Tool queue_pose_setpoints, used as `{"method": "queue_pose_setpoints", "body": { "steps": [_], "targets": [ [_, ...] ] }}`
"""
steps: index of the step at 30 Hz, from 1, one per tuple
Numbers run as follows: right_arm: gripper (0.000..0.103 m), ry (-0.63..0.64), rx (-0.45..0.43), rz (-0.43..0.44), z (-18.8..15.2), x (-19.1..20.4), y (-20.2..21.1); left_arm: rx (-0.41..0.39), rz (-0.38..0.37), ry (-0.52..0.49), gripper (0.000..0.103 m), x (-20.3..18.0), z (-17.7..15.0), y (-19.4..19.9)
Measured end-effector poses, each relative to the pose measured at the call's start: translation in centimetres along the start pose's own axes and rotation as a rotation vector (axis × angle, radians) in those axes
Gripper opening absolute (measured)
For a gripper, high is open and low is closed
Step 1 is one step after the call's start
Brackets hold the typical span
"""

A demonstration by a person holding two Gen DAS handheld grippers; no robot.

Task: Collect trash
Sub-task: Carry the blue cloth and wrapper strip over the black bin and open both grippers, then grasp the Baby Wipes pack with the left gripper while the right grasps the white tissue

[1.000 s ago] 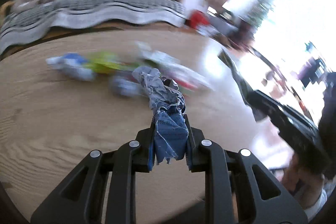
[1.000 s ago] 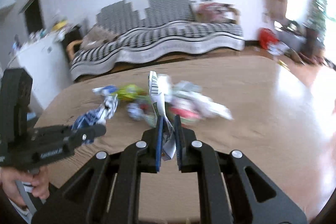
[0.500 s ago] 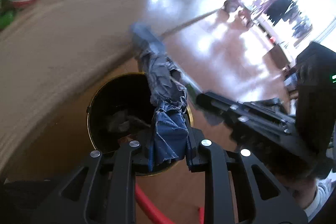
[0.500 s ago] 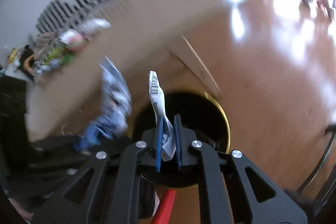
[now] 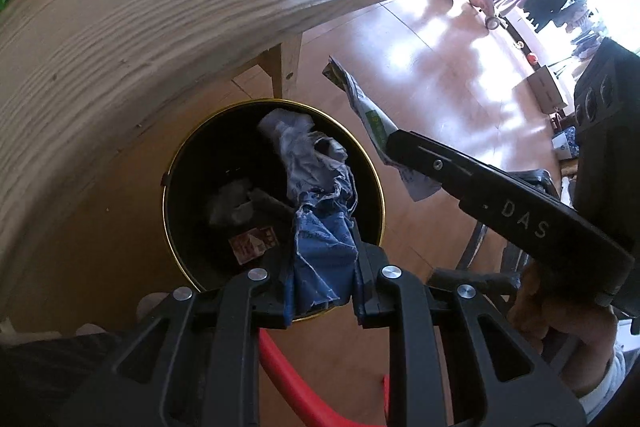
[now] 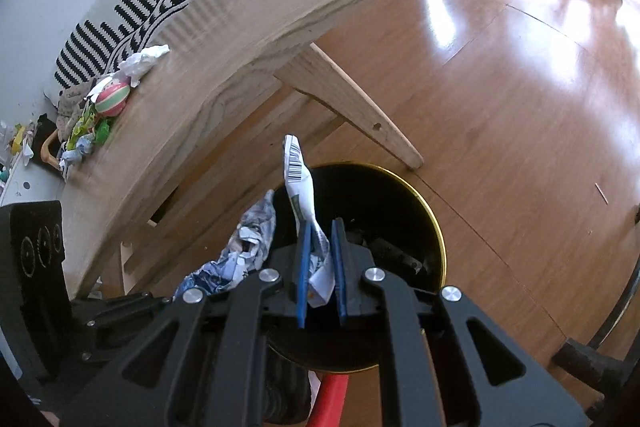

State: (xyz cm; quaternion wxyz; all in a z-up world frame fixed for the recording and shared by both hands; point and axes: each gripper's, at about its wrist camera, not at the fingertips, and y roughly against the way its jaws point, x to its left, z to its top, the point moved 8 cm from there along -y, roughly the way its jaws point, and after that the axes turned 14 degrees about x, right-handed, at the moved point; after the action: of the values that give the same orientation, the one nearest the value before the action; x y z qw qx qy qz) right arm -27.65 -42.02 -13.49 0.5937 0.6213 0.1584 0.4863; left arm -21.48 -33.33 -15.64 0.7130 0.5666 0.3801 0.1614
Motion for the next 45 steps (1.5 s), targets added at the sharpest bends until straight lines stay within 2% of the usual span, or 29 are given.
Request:
{"method": "queue_pose_setpoints", "body": {
  "steps": [2,3,4,5,6,8,12,14,16,17,18,19,22,24,29,33,39,43,45],
  "targets": [
    [0.011,-0.014,0.001,0.01,0.2,-0.1,0.0,0.034,0.016,-0.004,0.023,-0.4,-0.2,-0.4],
    [0.012,-0.02,0.002,0.017,0.4,-0.1,0.0,0.055,0.028,-0.002,0.041,-0.5,-0.1,-0.7],
    [0.013,-0.031,0.002,0.029,0.5,-0.2,0.1,0.071,0.033,0.0,0.075,-0.5,-0.3,-1.1],
    [0.024,-0.047,0.009,0.047,0.7,-0.4,0.1,0.062,0.033,0.004,0.088,-0.6,-0.3,-1.1],
    [0.059,-0.058,0.011,0.049,0.7,-0.5,0.1,0.045,0.028,0.005,0.093,-0.6,-0.3,-0.9],
    [0.094,-0.115,0.001,0.067,1.0,-1.5,0.7,0.028,0.021,0.016,0.093,-0.5,-0.3,-0.5],
    [0.096,-0.171,-0.028,0.073,1.3,-2.8,2.2,-0.031,0.018,0.052,0.094,-0.1,-0.3,2.3],
    [0.096,-0.155,-0.077,0.019,1.6,-3.1,3.4,-0.085,0.039,-0.023,0.097,-0.8,-0.4,5.7],
    [0.096,-0.103,-0.148,-0.059,2.0,-2.9,4.8,-0.148,0.096,-0.088,0.097,-0.7,-0.4,9.0],
    [0.096,-0.081,-0.172,-0.085,2.2,-2.6,5.3,-0.199,0.152,-0.095,0.097,0.0,-0.3,11.2],
    [0.096,-0.061,-0.193,-0.108,2.5,-2.3,5.7,-0.244,0.203,-0.075,0.097,1.3,-0.3,13.3],
    [0.096,-0.043,-0.21,-0.129,2.7,-1.9,6.0,-0.275,0.223,-0.05,0.097,2.4,-0.3,14.7],
    [0.096,0.025,-0.267,-0.146,3.8,0.6,6.7,-0.395,0.309,0.118,0.097,8.9,-0.9,20.1],
    [0.096,0.089,-0.285,-0.142,4.8,3.2,6.6,-0.424,0.386,0.209,0.097,13.4,-1.7,22.0],
    [0.096,0.289,-0.281,-0.143,8.4,11.2,4.5,-0.433,0.535,0.414,0.097,24.9,-4.1,25.8],
    [0.096,0.418,-0.26,-0.18,12.1,16.5,2.9,-0.418,0.517,0.541,0.097,31.1,-4.8,28.0],
    [0.096,0.53,-0.261,-0.197,17.0,22.2,1.3,-0.418,0.493,0.577,0.097,34.5,-1.3,29.5],
    [0.096,0.578,-0.231,-0.204,18.8,24.4,-1.0,-0.354,0.489,0.548,0.097,35.6,2.4,27.1],
    [0.096,0.593,-0.214,-0.196,19.4,24.9,-2.3,-0.331,0.51,0.559,0.097,36.9,3.7,26.1]
  ]
}}
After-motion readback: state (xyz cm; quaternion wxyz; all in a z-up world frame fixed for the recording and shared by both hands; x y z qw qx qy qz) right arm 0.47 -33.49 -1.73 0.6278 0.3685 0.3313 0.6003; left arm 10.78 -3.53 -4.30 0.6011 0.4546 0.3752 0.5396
